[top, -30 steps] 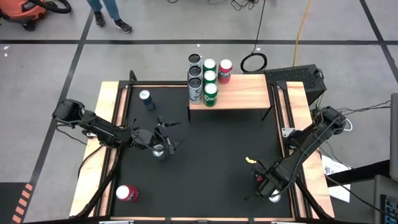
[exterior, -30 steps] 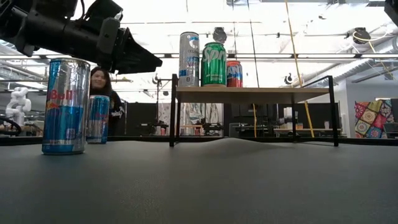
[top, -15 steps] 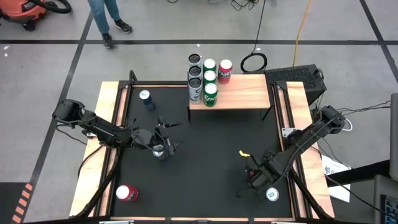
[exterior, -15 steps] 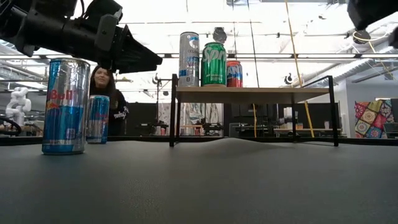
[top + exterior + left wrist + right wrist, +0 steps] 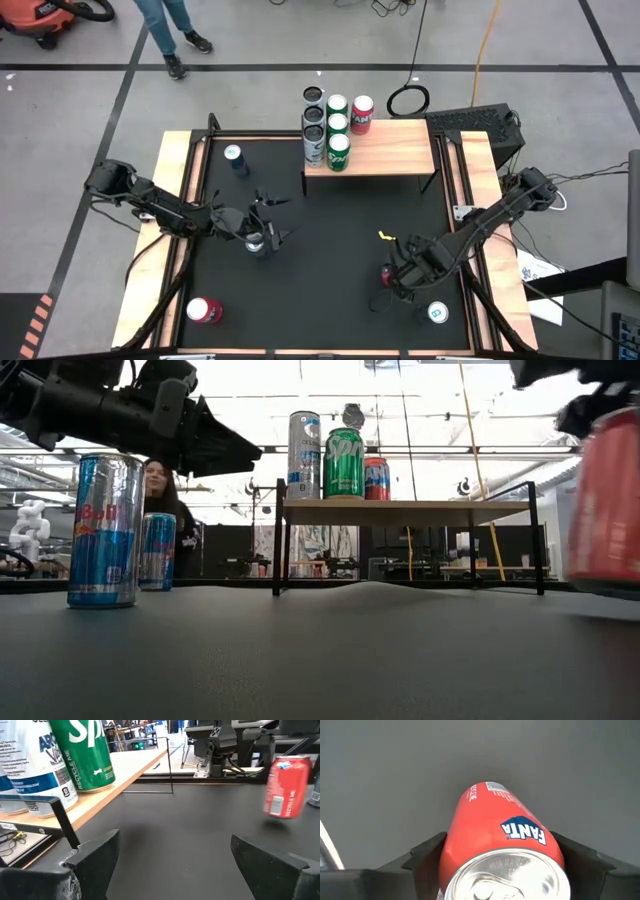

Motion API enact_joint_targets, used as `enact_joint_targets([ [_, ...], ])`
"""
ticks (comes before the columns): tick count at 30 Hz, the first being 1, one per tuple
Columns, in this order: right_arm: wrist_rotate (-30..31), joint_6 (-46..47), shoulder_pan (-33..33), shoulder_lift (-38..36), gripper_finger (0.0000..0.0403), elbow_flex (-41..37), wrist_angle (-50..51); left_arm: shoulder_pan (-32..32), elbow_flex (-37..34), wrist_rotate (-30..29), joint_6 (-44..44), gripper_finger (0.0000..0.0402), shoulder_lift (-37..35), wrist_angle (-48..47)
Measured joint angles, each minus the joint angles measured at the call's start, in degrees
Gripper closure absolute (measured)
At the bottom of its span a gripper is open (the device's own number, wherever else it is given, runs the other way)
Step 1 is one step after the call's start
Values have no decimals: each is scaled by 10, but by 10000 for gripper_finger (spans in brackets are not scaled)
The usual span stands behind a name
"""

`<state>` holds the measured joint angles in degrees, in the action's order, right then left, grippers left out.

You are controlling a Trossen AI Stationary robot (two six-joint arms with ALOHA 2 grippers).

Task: Place canned beverage on shelf
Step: Put the right red soda can on the shelf aligned with the other red soda can

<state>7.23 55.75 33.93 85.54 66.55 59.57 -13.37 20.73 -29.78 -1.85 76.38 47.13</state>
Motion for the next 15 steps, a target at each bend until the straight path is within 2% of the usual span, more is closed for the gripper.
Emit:
enact_joint_targets([
  [6, 68, -88, -20, 0, 110, 9, -52, 3, 0, 43, 0, 22, 12, 7],
  [9, 108, -136, -34, 0, 110, 10, -84, 3, 0, 45, 0, 22, 25, 13],
  [15, 149, -246, -67, 0, 110, 10, -169, 3, 0, 45, 0, 22, 35, 20],
])
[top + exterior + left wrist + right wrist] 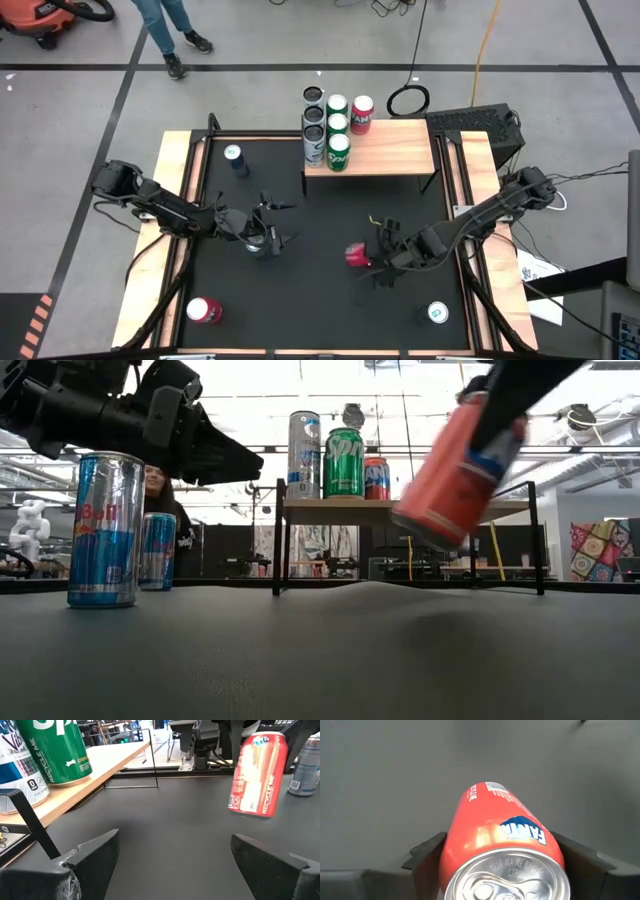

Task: Place canned beverage on shelf
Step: Put the right red soda can on the shelf aligned with the other red soda can

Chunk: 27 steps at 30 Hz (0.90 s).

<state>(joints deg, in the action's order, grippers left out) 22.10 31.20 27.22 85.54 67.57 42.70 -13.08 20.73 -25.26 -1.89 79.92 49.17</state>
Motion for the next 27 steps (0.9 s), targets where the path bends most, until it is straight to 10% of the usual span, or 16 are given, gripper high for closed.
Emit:
enact_joint_targets([
  [27, 3, -276, -137, 7, 110, 1, -295, 42, 87, 161, -42, 22, 0, -84],
])
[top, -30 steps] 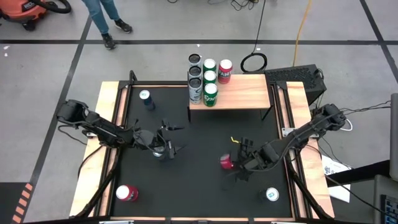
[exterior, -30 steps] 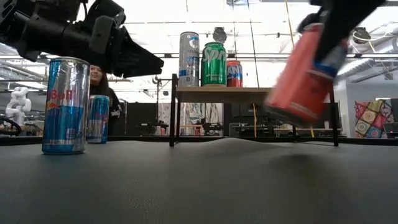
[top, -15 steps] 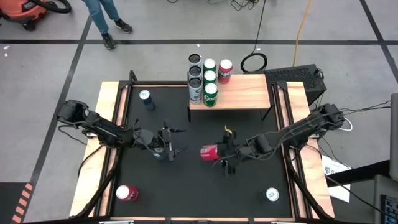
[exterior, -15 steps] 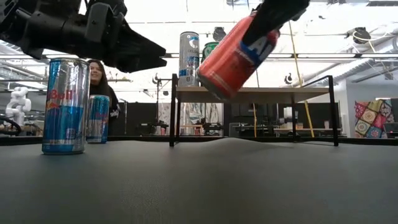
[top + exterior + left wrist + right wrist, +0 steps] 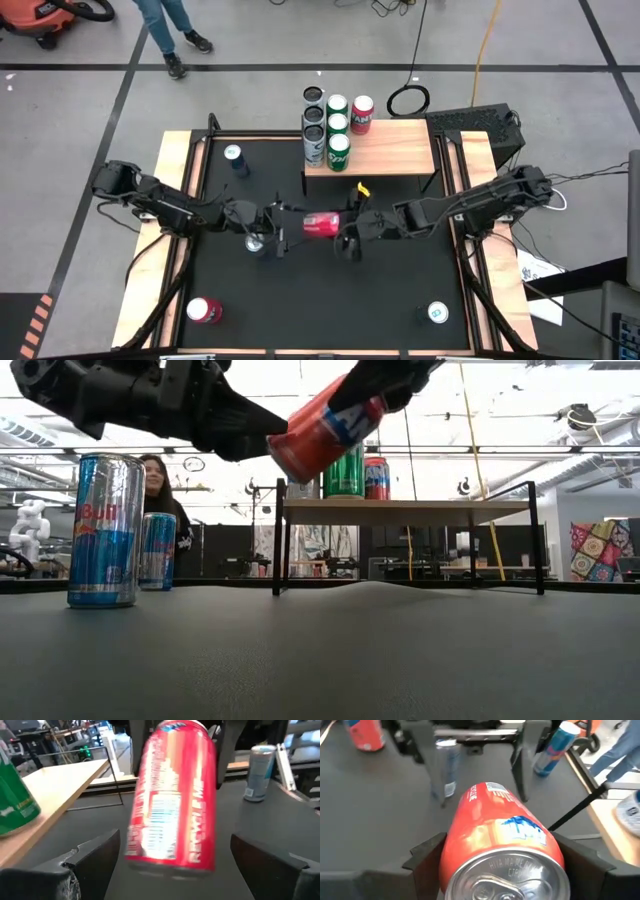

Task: Place canned beverage on shelf
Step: Put the right red soda can on the shelf aligned with the other red soda can

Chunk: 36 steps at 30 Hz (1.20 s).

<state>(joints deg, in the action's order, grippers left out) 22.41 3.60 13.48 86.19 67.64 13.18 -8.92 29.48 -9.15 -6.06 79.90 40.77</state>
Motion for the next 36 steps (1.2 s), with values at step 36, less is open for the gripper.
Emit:
enact_joint_targets([
  [36, -14, 50, 3, -28, 64, 2, -50, 25, -77, 42, 28, 118, 0, 195],
])
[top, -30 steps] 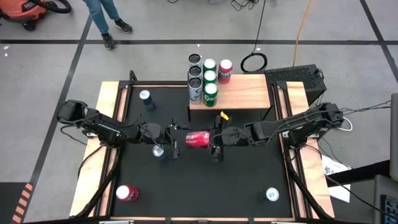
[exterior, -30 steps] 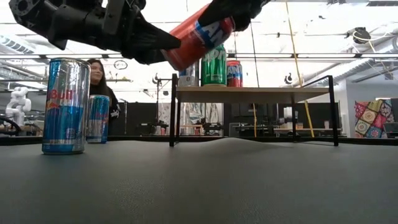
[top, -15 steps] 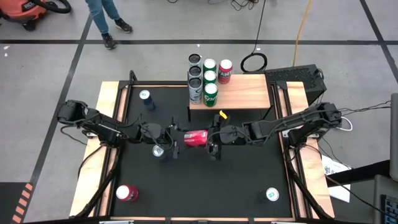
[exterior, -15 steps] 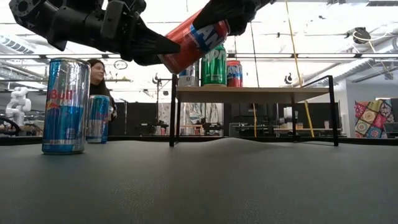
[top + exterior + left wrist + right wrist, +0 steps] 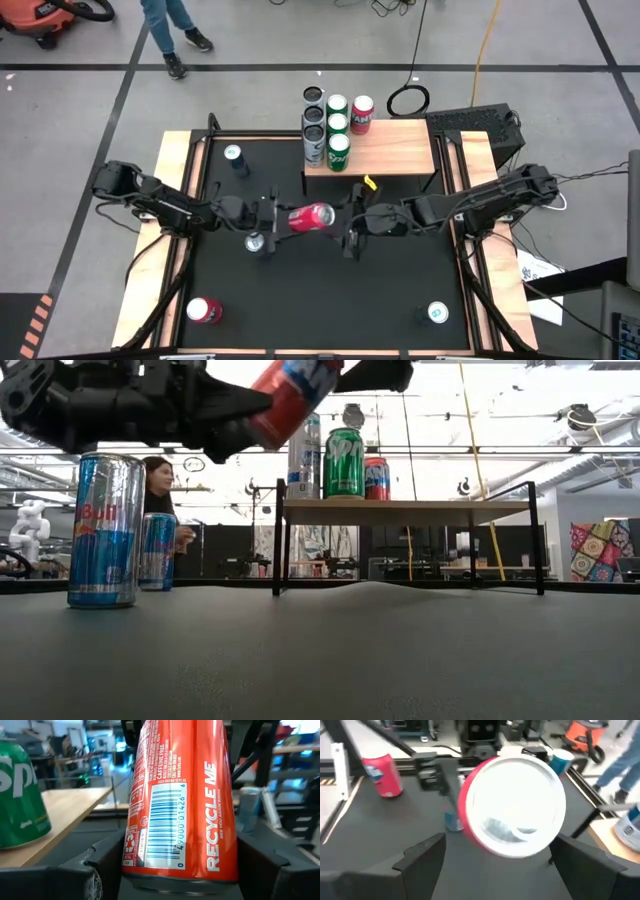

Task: Place canned beverage on shelf
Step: Put the right red soda can on the shelf aligned with the other red soda can

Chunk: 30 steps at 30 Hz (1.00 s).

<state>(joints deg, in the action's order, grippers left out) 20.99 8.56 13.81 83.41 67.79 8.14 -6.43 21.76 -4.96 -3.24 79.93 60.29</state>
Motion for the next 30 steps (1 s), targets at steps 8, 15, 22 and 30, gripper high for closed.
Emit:
enact_joint_targets([
  [8, -45, -89, 14, -4, 64, -106, -261, 8, -15, 84, 8, 119, 0, 29],
  [15, -130, -123, -17, 2, 64, -242, -567, 9, -15, 87, 11, 119, 0, 37],
  [22, -137, -127, -33, 45, 64, -227, -597, 20, -14, 90, 10, 119, 0, 37],
  [30, -150, -127, -40, 56, 71, -219, -601, 20, -12, 90, 12, 119, 4, 35],
])
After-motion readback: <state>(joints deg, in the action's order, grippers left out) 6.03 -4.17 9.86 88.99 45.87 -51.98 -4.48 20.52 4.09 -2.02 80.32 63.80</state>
